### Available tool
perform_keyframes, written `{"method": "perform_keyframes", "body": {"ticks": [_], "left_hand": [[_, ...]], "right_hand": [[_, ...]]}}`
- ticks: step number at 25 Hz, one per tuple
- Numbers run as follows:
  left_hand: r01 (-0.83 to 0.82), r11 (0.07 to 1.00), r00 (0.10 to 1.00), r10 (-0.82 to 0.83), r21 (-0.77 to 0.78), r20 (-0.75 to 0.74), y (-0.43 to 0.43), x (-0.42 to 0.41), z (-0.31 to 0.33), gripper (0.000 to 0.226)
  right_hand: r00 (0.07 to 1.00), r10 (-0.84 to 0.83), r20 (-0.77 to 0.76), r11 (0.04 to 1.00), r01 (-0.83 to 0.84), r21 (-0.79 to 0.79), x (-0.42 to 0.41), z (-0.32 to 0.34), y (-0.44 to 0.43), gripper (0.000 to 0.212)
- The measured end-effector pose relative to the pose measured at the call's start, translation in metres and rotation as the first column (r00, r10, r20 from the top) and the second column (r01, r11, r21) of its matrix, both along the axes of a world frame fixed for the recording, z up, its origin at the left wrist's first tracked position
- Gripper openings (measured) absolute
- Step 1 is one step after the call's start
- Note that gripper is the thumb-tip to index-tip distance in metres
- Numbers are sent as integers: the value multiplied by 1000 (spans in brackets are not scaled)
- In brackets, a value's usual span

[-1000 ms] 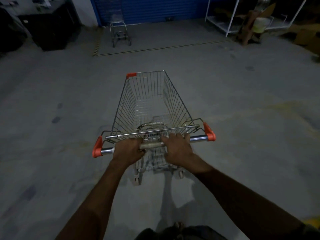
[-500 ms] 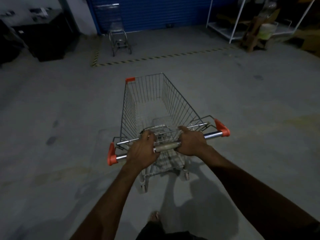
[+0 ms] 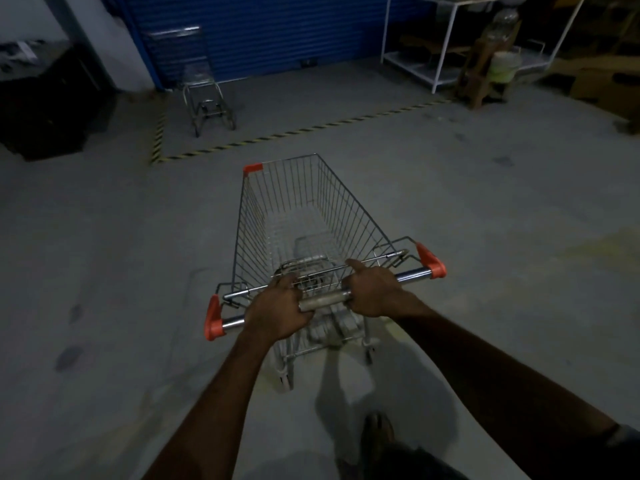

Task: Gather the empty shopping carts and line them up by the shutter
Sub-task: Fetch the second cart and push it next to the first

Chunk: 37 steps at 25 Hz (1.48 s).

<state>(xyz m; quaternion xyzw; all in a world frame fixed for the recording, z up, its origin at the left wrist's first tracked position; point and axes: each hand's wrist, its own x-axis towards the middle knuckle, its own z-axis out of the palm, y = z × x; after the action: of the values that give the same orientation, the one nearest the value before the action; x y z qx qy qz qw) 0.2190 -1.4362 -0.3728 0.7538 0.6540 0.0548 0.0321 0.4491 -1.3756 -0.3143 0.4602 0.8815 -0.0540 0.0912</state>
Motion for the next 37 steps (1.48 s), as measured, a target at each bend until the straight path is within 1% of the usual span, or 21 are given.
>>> {"method": "perform_keyframes", "body": {"ticks": [3,6,9,12,14,16,18,19,21,22,24,25,27,28,30,31,33,37], "left_hand": [[-5,1000,1000,4,29,23,55,-34,8,60],[-64,992,998,62,106,26,111,-59,19,42],[-137,984,989,142,111,-40,174,-81,19,36],[-239,964,966,249,117,-75,241,-98,19,32],[-321,938,940,332,133,-73,277,-101,22,25],[-358,920,925,372,158,-73,323,-109,22,22],[-357,916,925,374,185,-69,367,-118,23,33],[-349,915,929,366,204,-51,389,-125,22,39],[-341,917,936,352,208,-18,435,-141,21,49],[-338,919,938,348,204,-13,456,-149,19,48],[-345,921,936,351,181,-2,500,-169,14,38],[-350,923,935,355,161,1,525,-180,12,35],[-355,924,933,361,141,-17,565,-200,14,32],[-352,926,934,357,137,-21,584,-210,17,32],[-309,943,948,316,125,-38,622,-236,19,34],[-288,949,954,296,127,-48,642,-252,20,35],[-260,959,964,265,115,-33,682,-284,25,34],[-145,984,988,150,106,-41,762,-351,27,36]], "right_hand": [[999,2,-34,995,1,96,-33,-8,54,29],[994,8,-108,975,16,223,-67,-23,114,21],[985,7,-174,953,46,298,-95,-41,181,21],[986,28,-167,931,35,364,-119,-48,257,16],[987,-19,-157,916,80,394,-134,-51,298,14],[979,-110,-169,913,167,372,-153,-51,344,21],[977,-163,-140,923,201,328,-167,-44,388,29],[978,-154,-138,934,190,304,-173,-41,411,33],[984,-77,-158,949,121,291,-184,-34,460,40],[986,-30,-164,948,80,308,-191,-31,483,41],[984,26,-176,945,33,325,-207,-32,529,42],[982,26,-190,946,37,321,-218,-34,555,44],[963,28,-269,939,67,336,-241,-43,596,50],[948,39,-317,930,81,359,-252,-49,618,48],[900,101,-424,900,99,424,-274,-58,659,36],[877,136,-461,875,112,472,-286,-60,679,37],[866,183,-465,841,107,531,-313,-61,716,45],[879,247,-407,832,23,554,-366,-50,787,34]]}}
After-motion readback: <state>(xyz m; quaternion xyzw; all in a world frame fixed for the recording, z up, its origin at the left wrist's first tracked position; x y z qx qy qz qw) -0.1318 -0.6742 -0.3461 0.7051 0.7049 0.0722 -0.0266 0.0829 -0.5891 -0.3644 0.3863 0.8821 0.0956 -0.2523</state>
